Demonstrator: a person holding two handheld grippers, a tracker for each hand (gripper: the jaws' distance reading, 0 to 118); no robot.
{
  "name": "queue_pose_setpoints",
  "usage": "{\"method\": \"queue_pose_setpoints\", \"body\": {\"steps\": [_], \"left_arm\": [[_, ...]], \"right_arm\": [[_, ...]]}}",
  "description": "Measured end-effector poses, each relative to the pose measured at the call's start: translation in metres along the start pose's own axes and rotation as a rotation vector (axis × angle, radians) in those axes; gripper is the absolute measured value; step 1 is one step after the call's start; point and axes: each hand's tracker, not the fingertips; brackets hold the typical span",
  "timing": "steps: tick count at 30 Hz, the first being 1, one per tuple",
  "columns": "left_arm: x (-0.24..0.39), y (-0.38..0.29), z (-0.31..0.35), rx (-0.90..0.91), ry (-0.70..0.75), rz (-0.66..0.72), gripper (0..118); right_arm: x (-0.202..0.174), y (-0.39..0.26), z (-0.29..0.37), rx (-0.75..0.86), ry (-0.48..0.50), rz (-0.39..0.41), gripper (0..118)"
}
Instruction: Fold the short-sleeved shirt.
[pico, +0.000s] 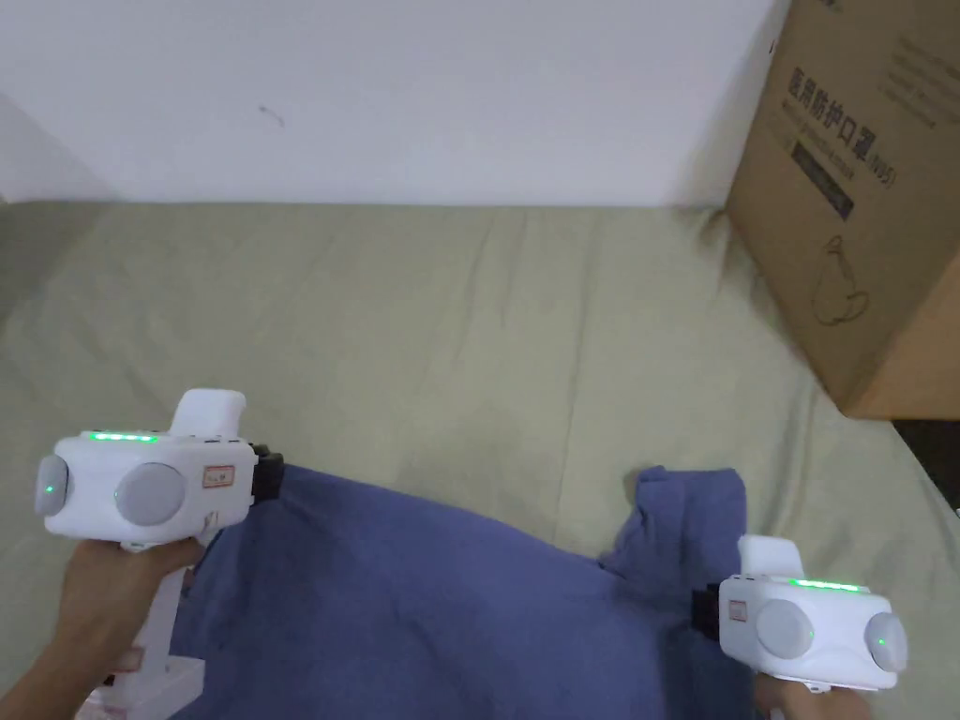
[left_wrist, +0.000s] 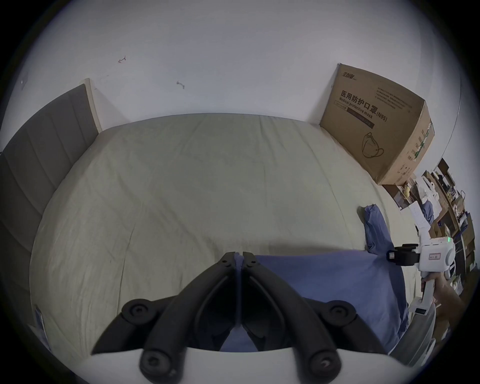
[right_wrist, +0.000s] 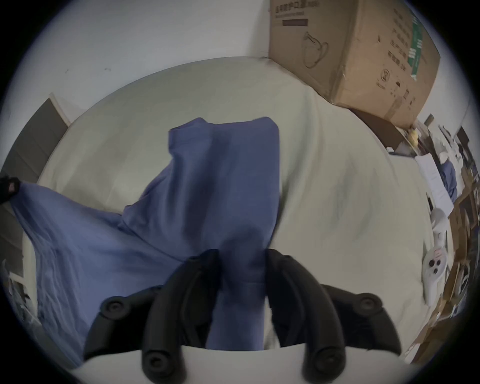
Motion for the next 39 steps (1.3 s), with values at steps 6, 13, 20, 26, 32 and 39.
{"method": "queue_pose_setpoints", "body": {"steps": [6,13,20,26,32,39], "left_arm": [[0.001,-0.009,0.030,0.028,0.000,0.045,2],[-0.010,0.008,0.090,0.140,0.027,0.071,2],[-0.025,0.067,0.170,0.314,0.103,0.050,2],[-0.029,0.129,0.235,0.480,0.170,0.001,2],[-0.037,0.187,0.271,0.593,0.233,-0.035,2],[-0.048,0.236,0.276,0.691,0.284,-0.068,2]], "right_arm": [[-0.006,0.006,0.053,0.149,0.019,0.039,0],[-0.018,0.043,0.147,0.389,0.035,0.132,0],[-0.048,0.109,0.240,0.636,0.073,0.163,0],[-0.069,0.171,0.295,0.842,0.122,0.132,0],[-0.081,0.229,0.331,0.961,0.163,0.130,0],[-0.088,0.297,0.339,1.037,0.157,0.187,0]]}}
